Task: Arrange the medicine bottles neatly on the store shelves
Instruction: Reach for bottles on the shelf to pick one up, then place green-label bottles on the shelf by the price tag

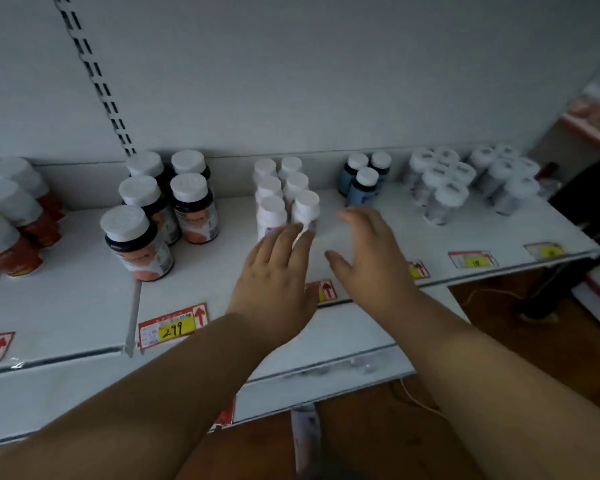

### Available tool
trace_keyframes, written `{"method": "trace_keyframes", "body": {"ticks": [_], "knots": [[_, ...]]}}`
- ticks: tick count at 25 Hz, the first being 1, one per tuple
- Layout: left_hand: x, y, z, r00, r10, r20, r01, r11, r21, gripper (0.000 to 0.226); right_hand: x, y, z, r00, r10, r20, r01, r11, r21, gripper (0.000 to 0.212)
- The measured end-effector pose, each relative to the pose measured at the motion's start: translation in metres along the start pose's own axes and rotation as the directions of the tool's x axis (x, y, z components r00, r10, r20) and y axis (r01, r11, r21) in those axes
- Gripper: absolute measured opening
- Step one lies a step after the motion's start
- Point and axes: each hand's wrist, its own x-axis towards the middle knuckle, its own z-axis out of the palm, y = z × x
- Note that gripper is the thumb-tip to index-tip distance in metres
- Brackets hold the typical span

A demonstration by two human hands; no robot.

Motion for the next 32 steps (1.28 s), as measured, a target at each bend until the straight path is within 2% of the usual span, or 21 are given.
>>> {"method": "trace_keyframes", "body": {"ticks": [2,4,7,11,15,17,21,23,25,29,30,32], "knots": [[-0.011,0.01,0.003,1.0,0.015,0.028,-0.013,0.997,-0.075,0.07,-0.023,-0.008,-0.014,0.998,0.057,-0.006,-0.058,0.998,-0.031,0.057],[-0.035,0.036,0.004,0.993,0.04,0.109,-0.023,0.988,-0.154,0.067,-0.063,-0.008,-0.03,0.986,0.147,0.072,-0.145,0.989,-0.031,0.054],[-0.051,0.073,0.009,0.98,0.094,0.178,-0.066,0.986,-0.156,0.068,-0.105,0.009,-0.051,0.994,0.11,0.01,-0.109,0.991,-0.074,0.047],[-0.051,0.118,0.042,0.95,0.083,0.302,-0.037,0.987,-0.156,0.069,-0.131,0.059,-0.066,0.985,0.173,0.017,-0.172,0.982,-0.072,0.047],[-0.047,0.171,0.113,0.92,-0.009,0.392,0.088,0.979,-0.184,0.067,-0.162,0.151,-0.057,0.962,0.252,0.104,-0.252,0.968,-0.019,0.042],[-0.04,0.182,0.166,0.894,-0.024,0.447,0.123,0.973,-0.194,0.064,-0.175,0.204,-0.027,0.925,0.349,0.153,-0.356,0.934,0.021,0.041],[-0.027,0.173,0.273,0.855,-0.059,0.516,0.168,0.972,-0.166,0.064,-0.188,0.288,0.072,0.868,0.484,0.11,-0.492,0.869,0.053,0.041],[-0.022,0.164,0.331,0.844,-0.051,0.534,0.166,0.971,-0.17,0.063,-0.189,0.328,0.129,0.834,0.535,0.136,-0.548,0.833,0.081,0.046],[-0.017,0.151,0.378,0.844,-0.036,0.534,0.14,0.978,-0.157,0.062,-0.179,0.366,0.177,0.798,0.594,0.102,-0.603,0.791,0.108,0.055],[-0.008,0.119,0.435,0.876,-0.044,0.48,0.135,0.978,-0.157,0.06,-0.138,0.424,0.244,0.718,0.692,0.071,-0.685,0.685,0.248,0.088],[-0.006,0.113,0.444,0.876,-0.039,0.48,0.133,0.978,-0.162,0.061,-0.129,0.434,0.258,0.707,0.7,0.098,-0.694,0.661,0.284,0.092],[-0.001,0.107,0.454,0.874,-0.008,0.486,0.103,0.98,-0.17,0.064,-0.117,0.441,0.273,0.7,0.7,0.14,-0.701,0.636,0.323,0.085]]}}
